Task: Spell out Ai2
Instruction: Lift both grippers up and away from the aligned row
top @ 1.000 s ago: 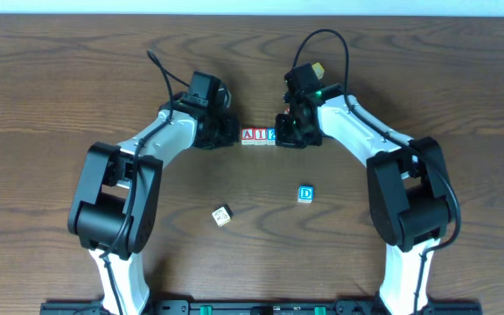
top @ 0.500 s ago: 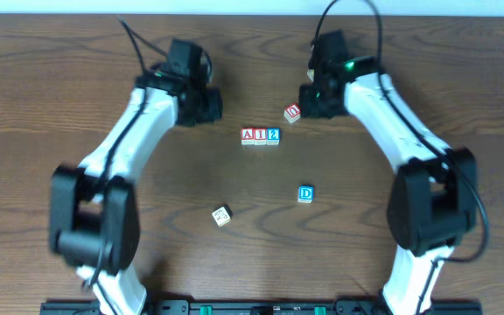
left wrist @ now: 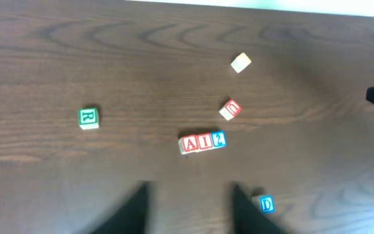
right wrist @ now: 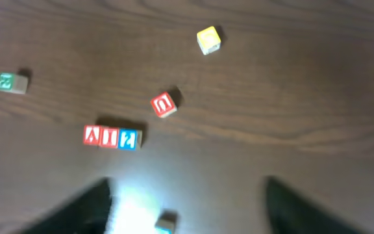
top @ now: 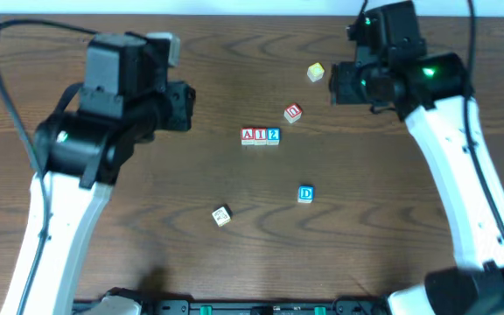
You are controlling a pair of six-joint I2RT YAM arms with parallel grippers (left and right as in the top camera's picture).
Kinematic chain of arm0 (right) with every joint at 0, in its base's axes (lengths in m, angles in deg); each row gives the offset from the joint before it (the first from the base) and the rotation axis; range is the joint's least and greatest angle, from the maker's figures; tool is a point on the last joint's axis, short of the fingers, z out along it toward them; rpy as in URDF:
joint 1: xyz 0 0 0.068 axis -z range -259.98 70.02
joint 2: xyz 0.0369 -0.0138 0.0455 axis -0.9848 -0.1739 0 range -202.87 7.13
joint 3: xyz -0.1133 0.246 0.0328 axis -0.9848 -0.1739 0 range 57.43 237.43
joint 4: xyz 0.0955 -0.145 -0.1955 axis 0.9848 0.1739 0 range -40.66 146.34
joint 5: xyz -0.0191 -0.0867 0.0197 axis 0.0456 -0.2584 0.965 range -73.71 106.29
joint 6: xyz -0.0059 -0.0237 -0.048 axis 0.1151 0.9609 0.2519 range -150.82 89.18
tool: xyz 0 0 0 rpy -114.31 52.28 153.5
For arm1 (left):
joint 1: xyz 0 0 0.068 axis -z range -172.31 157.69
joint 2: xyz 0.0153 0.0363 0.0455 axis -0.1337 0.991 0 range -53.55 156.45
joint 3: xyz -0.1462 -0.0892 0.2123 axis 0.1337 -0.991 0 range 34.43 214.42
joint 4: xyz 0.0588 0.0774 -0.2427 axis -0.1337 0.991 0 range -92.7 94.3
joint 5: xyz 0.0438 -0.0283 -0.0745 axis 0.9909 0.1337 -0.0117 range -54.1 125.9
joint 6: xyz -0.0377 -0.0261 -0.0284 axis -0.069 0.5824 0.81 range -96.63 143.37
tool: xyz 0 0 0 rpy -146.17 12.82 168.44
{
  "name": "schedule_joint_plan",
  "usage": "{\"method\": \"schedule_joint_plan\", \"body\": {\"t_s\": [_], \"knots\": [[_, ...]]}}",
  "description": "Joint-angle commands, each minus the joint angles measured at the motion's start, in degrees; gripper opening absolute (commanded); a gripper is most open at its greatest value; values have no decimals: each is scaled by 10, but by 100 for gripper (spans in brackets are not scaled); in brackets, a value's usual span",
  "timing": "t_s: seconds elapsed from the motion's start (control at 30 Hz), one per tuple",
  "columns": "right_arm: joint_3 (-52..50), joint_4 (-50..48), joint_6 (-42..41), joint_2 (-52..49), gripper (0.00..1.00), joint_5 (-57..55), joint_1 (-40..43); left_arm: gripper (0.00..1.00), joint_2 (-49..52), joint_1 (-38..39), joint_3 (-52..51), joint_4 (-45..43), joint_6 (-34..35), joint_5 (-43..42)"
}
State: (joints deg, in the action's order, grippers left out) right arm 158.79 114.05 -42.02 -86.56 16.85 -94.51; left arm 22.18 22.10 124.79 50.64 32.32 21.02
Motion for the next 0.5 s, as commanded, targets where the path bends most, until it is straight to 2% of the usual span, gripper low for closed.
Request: {"method": "schedule_joint_plan", "body": {"t_s": [0.0, 0.23, 0.47], "knots": [[6, 11, 6, 24, 99, -4, -5, 96, -26, 0, 0, 9, -13, 5], [6, 37, 6, 29, 99, -3, -5, 96, -42, 0, 0, 56, -11, 3], [6, 37, 6, 29, 99, -3, -5, 95, -41, 0, -1, 63, -11, 3]]}}
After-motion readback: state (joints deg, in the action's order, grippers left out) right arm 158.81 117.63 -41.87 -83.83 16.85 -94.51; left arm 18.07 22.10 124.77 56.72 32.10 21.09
